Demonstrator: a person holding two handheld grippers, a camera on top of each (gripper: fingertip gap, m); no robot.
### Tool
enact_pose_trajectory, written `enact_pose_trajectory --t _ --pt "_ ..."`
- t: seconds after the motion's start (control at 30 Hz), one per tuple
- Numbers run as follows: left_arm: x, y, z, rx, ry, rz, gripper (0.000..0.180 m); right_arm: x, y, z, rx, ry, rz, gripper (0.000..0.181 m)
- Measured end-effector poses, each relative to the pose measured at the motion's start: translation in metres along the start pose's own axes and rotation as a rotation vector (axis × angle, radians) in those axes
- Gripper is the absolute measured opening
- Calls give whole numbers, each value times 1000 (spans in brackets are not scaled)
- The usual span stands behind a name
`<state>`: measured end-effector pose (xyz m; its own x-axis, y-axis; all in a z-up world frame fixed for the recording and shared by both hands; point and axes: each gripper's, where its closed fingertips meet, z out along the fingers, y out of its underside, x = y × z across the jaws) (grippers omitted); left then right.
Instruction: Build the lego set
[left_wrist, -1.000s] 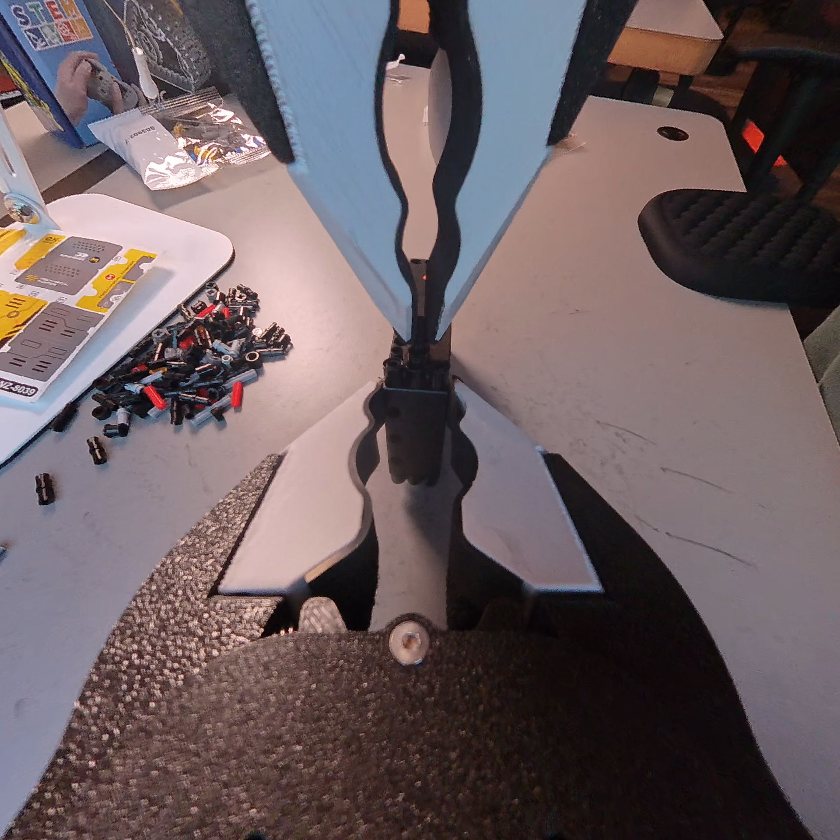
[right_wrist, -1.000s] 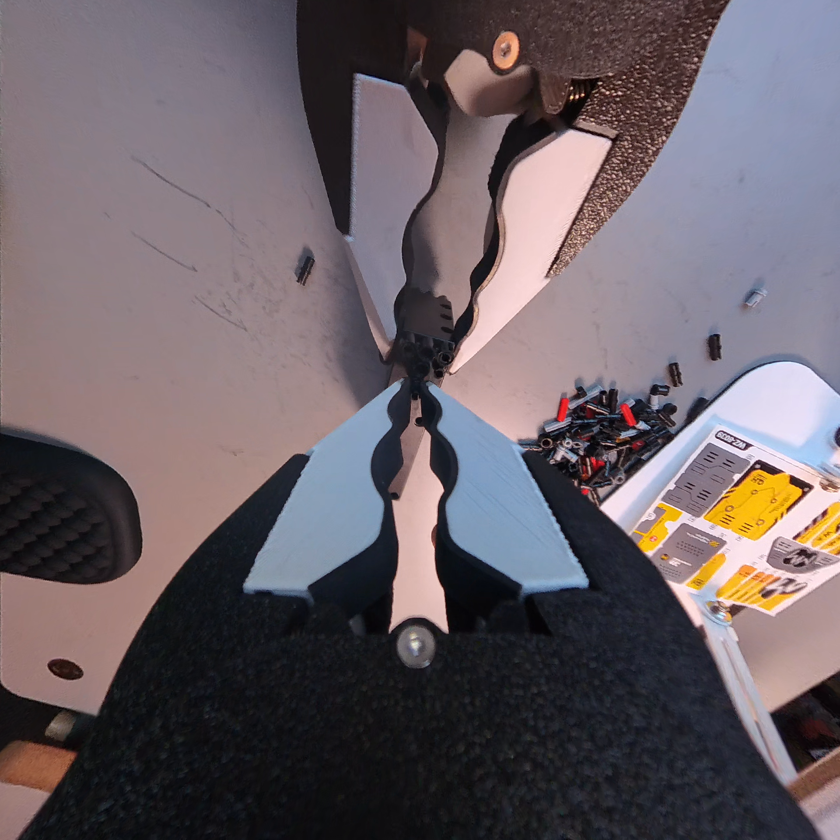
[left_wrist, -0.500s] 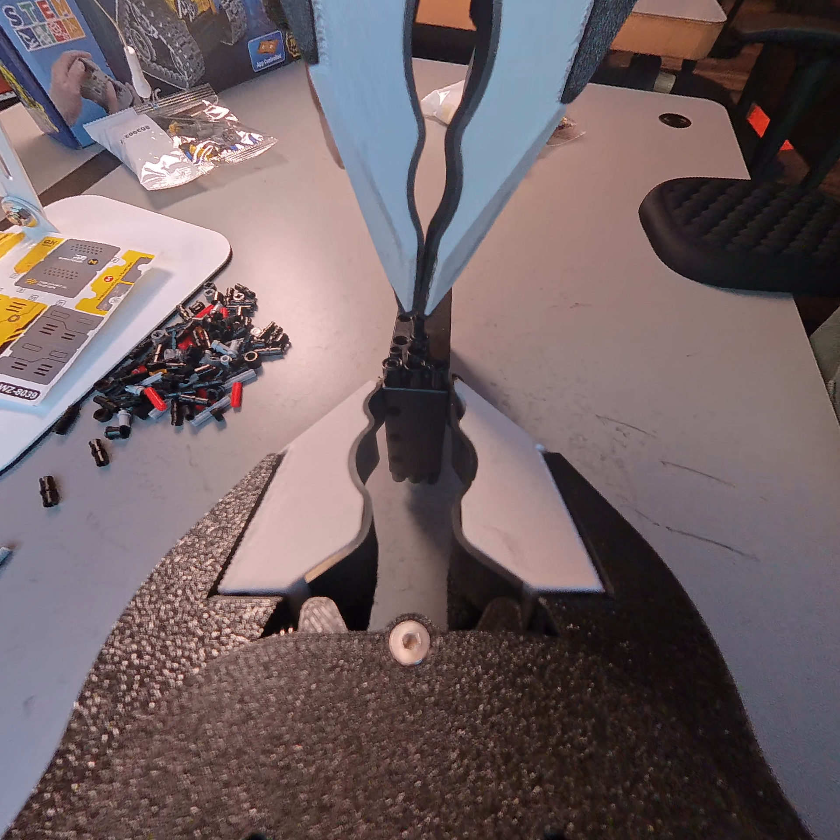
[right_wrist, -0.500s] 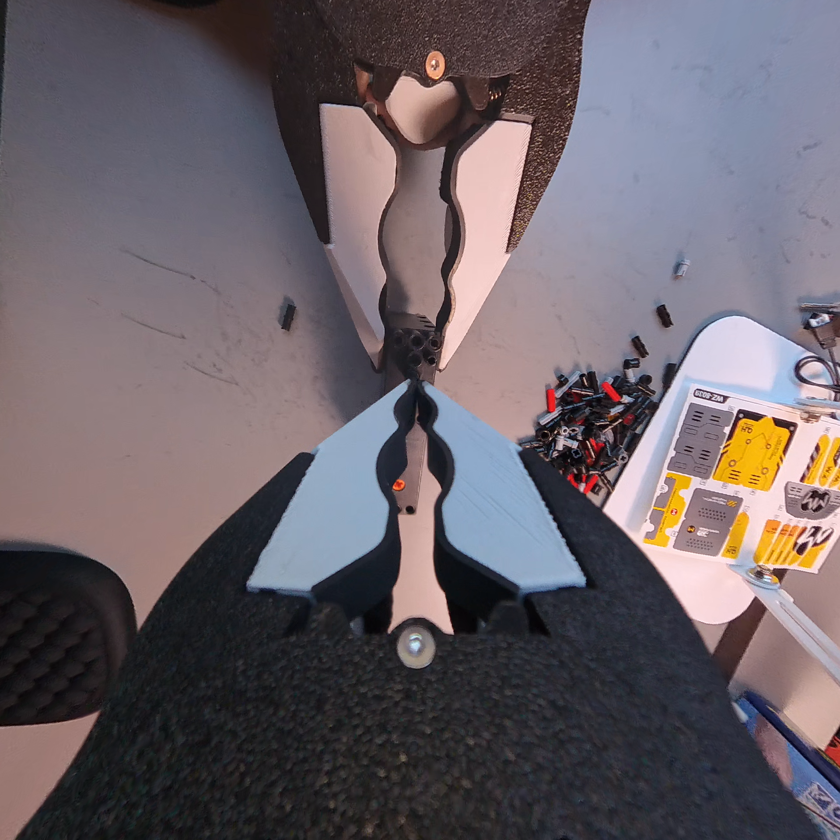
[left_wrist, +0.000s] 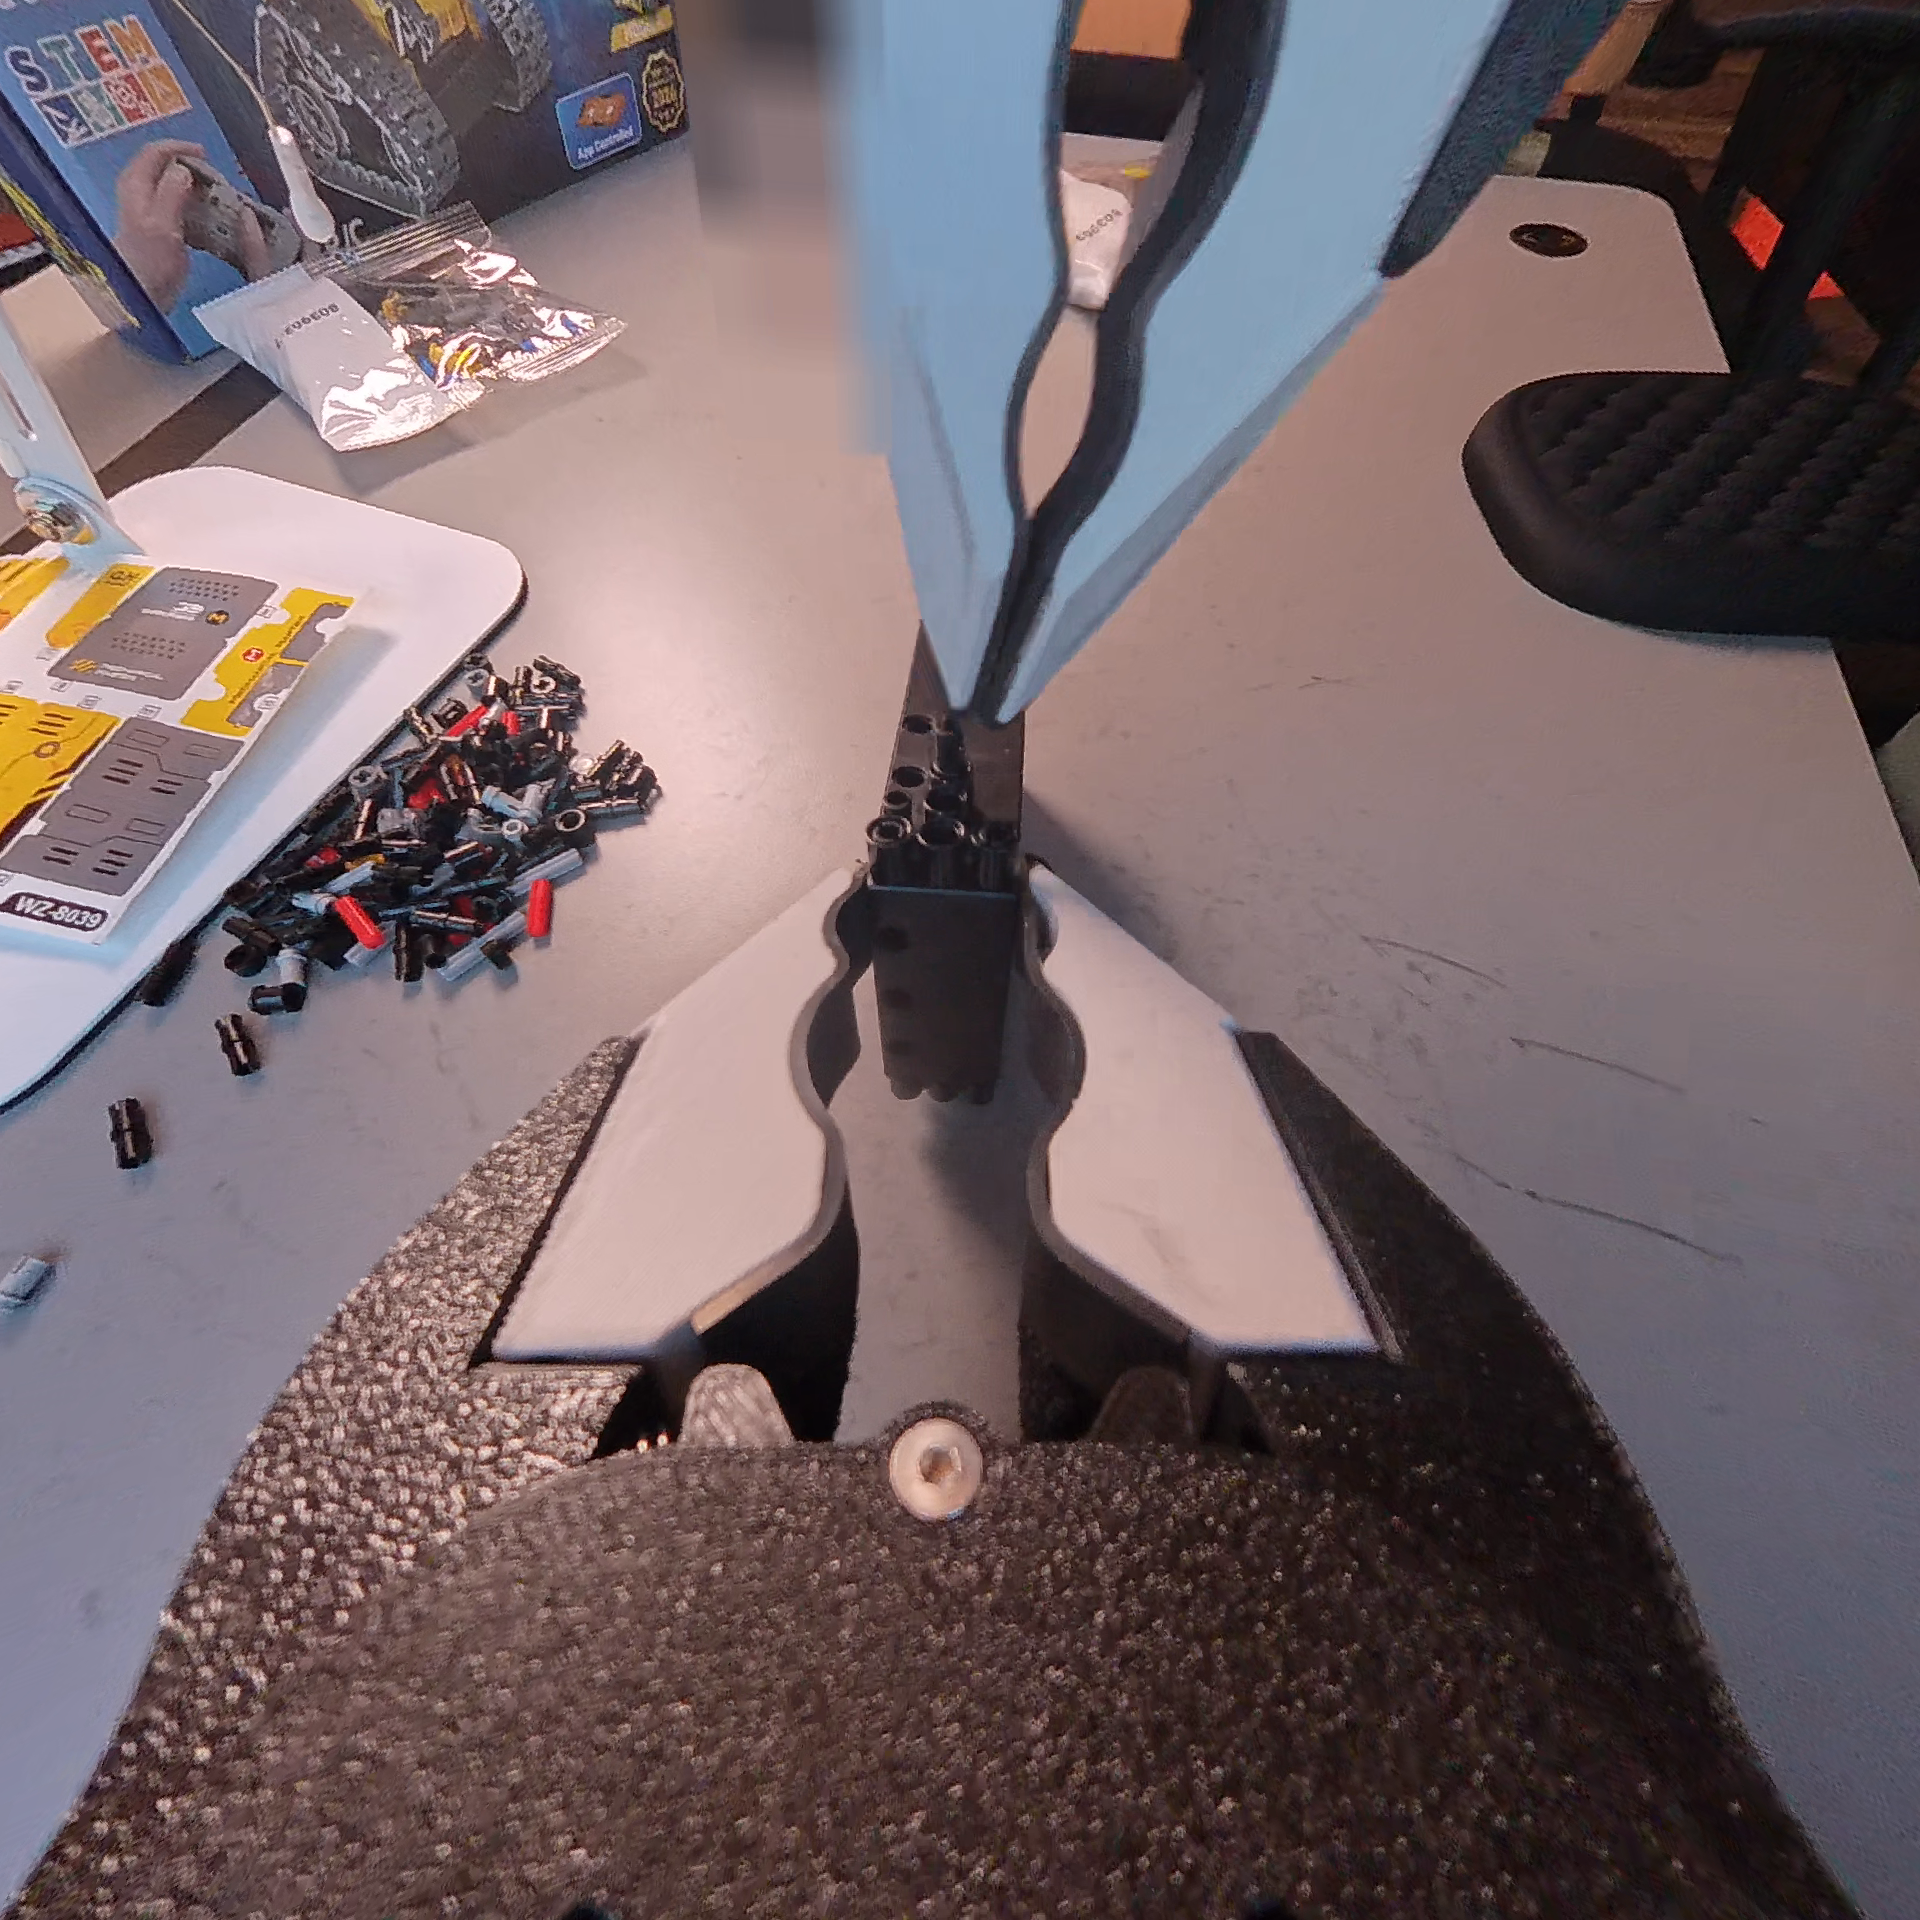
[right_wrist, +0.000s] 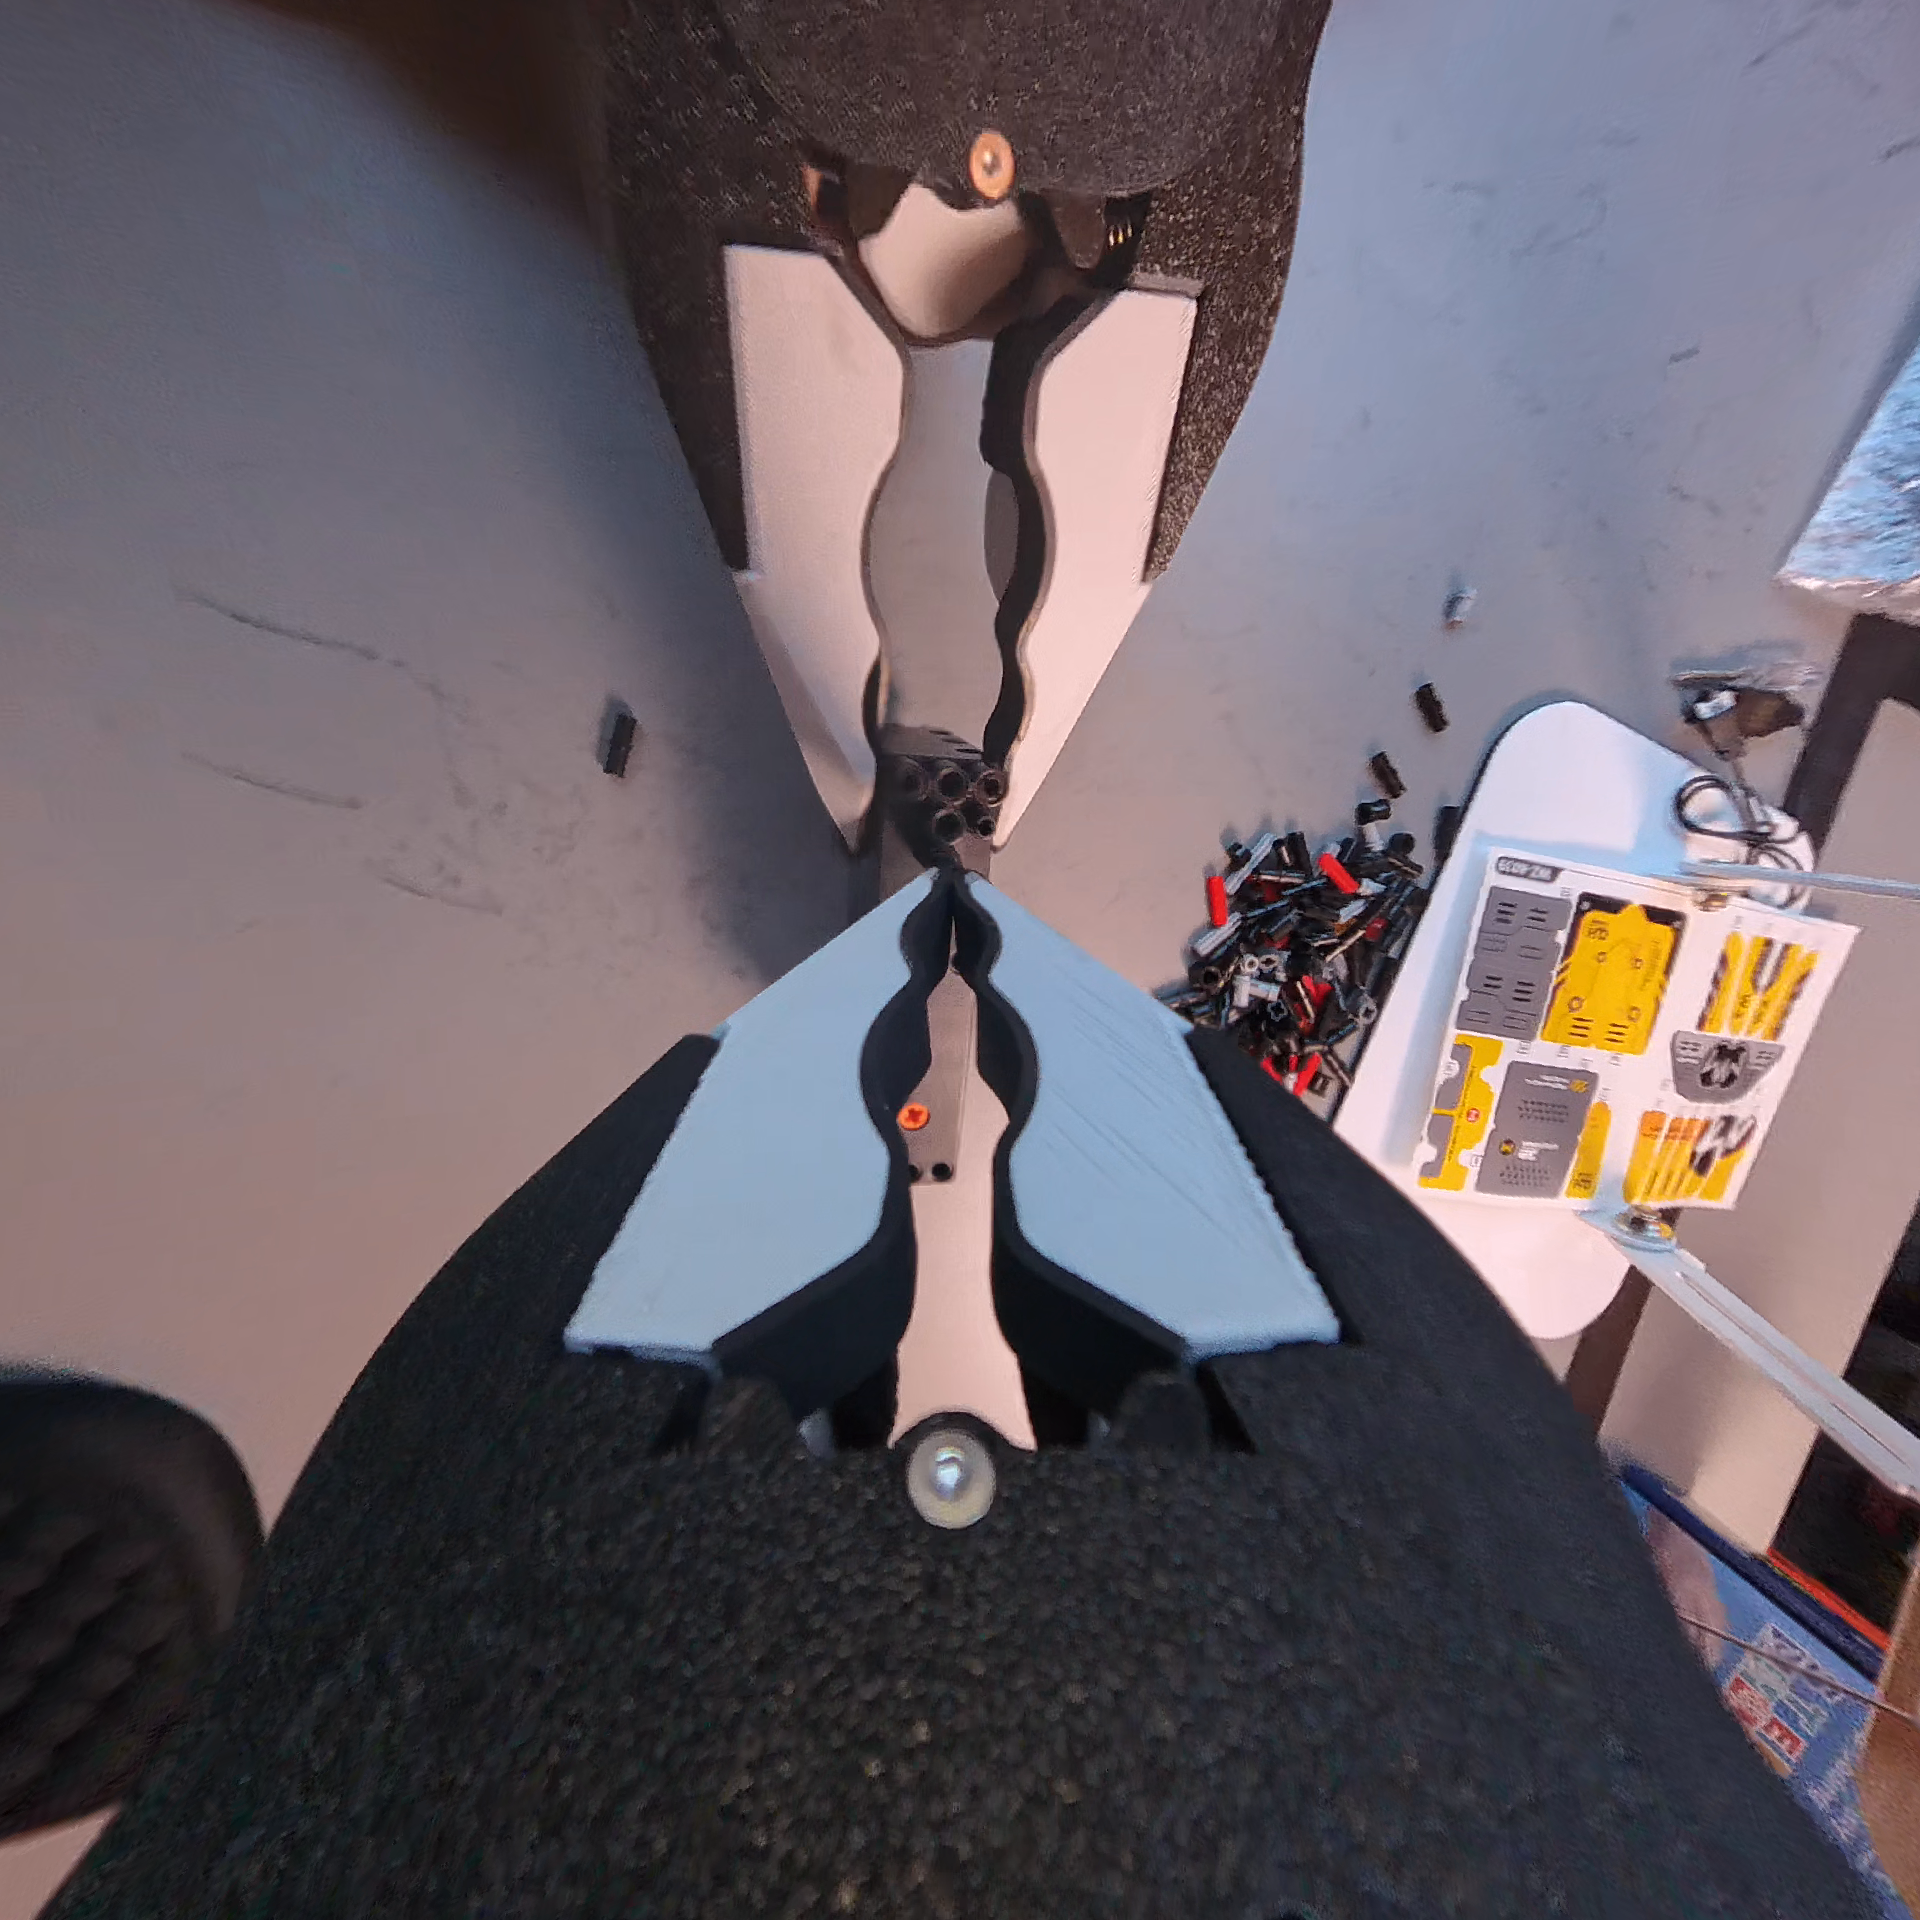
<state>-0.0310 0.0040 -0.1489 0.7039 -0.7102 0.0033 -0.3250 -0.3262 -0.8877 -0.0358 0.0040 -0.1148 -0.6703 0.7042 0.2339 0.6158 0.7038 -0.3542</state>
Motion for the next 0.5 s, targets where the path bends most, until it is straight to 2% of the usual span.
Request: enact_pose_trajectory --t 0.2,0.37,0.5 --pt "0 0 0 12 -17 18 26 -46 -14 -3 252 38 163 9" --pt "1 0 -1 18 -18 29 32 -83 -4 41 318 -5 337 15" --pt "0 -3 -8 41 -33 35 38 -90 -1 60 318 -4 381 22"
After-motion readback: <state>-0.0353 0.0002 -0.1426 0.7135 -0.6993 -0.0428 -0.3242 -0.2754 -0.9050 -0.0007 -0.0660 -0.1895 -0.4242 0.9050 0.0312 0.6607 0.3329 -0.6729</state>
